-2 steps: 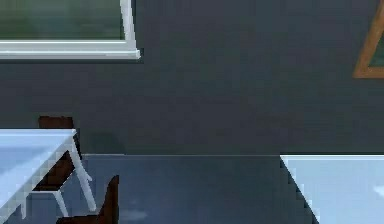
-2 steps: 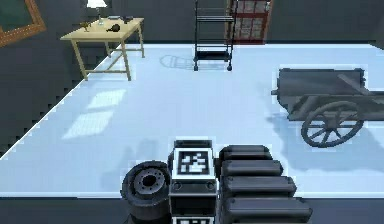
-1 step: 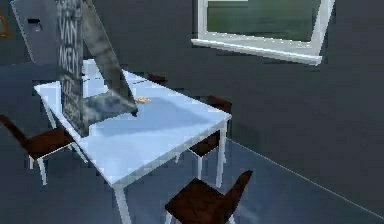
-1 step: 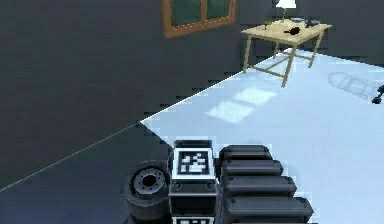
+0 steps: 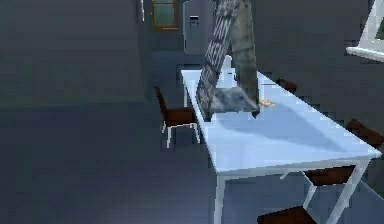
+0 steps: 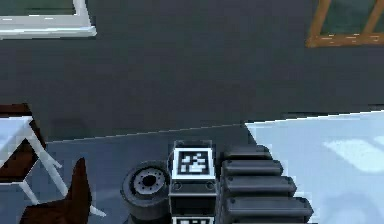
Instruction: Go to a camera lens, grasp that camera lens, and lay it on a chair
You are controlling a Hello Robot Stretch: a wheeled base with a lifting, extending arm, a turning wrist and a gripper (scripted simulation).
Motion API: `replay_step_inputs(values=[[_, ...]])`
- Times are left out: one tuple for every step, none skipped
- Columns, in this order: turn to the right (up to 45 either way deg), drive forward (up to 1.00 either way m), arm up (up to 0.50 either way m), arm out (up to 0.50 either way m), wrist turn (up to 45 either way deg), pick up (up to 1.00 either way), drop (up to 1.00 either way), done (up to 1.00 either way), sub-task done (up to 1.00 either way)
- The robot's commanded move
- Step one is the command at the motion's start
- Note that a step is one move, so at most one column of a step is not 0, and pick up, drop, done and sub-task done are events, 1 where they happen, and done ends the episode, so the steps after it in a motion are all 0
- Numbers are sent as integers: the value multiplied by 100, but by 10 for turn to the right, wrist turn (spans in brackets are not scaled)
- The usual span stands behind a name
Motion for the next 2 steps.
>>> replay_step_inputs(values=[[450, 0, 0, 0, 0, 0, 0, 0, 0], [450, 0, 0, 0, 0, 0, 0, 0, 0]])
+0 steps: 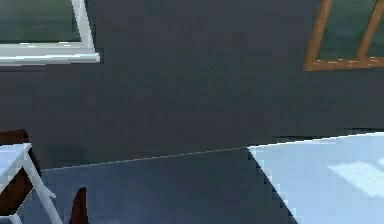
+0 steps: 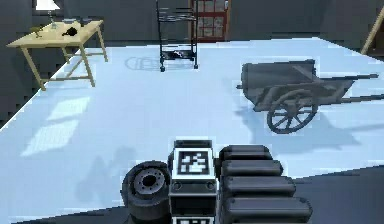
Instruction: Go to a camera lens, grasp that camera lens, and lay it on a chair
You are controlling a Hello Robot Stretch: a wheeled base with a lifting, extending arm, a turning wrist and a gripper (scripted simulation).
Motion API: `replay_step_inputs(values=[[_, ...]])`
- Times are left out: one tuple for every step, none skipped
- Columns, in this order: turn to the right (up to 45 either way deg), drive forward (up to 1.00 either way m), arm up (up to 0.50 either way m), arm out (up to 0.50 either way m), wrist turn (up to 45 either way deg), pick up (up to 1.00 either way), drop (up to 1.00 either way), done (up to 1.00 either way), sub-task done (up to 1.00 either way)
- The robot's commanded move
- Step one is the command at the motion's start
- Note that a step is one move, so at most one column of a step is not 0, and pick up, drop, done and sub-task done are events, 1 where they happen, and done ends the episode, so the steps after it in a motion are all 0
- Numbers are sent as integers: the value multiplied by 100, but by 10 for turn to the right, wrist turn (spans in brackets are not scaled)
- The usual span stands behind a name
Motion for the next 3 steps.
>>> replay_step_inputs(values=[[330, 0, 0, 0, 0, 0, 0, 0, 0], [30, 0, 0, 0, 0, 0, 0, 0, 0], [-450, 0, 0, 0, 0, 0, 0, 0, 0]])
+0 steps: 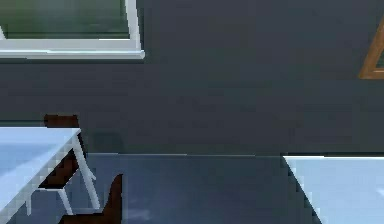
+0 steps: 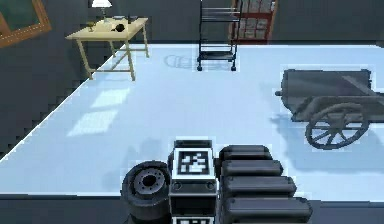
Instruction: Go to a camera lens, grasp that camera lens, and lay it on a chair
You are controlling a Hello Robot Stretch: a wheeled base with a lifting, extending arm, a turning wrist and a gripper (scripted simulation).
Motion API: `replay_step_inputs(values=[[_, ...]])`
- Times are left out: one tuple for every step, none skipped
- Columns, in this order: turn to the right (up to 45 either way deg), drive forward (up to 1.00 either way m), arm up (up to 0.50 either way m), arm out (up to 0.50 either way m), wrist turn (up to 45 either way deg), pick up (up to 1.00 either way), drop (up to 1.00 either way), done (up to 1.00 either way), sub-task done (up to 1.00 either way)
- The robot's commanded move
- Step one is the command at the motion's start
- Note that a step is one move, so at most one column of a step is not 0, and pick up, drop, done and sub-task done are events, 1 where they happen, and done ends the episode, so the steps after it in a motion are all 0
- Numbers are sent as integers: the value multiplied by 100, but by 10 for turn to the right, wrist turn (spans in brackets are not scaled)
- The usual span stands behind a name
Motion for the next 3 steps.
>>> replay_step_inputs(values=[[-450, 0, 0, 0, 0, 0, 0, 0, 0], [-360, 0, 0, 0, 0, 0, 0, 0, 0], [450, 0, 0, 0, 0, 0, 0, 0, 0]])
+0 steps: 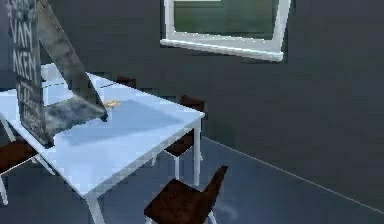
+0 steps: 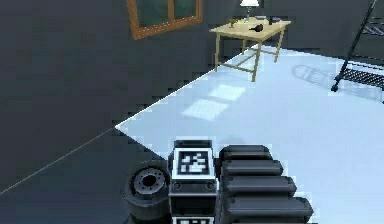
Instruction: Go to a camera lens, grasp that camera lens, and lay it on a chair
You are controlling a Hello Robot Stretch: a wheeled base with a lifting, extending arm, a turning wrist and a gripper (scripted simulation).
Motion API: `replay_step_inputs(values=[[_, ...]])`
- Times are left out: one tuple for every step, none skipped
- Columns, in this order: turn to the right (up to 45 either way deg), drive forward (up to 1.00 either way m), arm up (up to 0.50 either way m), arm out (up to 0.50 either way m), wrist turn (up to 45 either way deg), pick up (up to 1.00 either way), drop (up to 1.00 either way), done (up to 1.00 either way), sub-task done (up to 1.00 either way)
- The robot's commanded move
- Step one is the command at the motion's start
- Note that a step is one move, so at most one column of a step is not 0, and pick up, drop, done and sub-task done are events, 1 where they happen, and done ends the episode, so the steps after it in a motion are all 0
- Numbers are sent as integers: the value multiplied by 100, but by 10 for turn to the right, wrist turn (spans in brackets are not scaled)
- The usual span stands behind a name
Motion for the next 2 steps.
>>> replay_step_inputs(values=[[450, 0, 0, 0, 0, 0, 0, 0, 0], [330, 0, 0, 0, 0, 0, 0, 0, 0]])
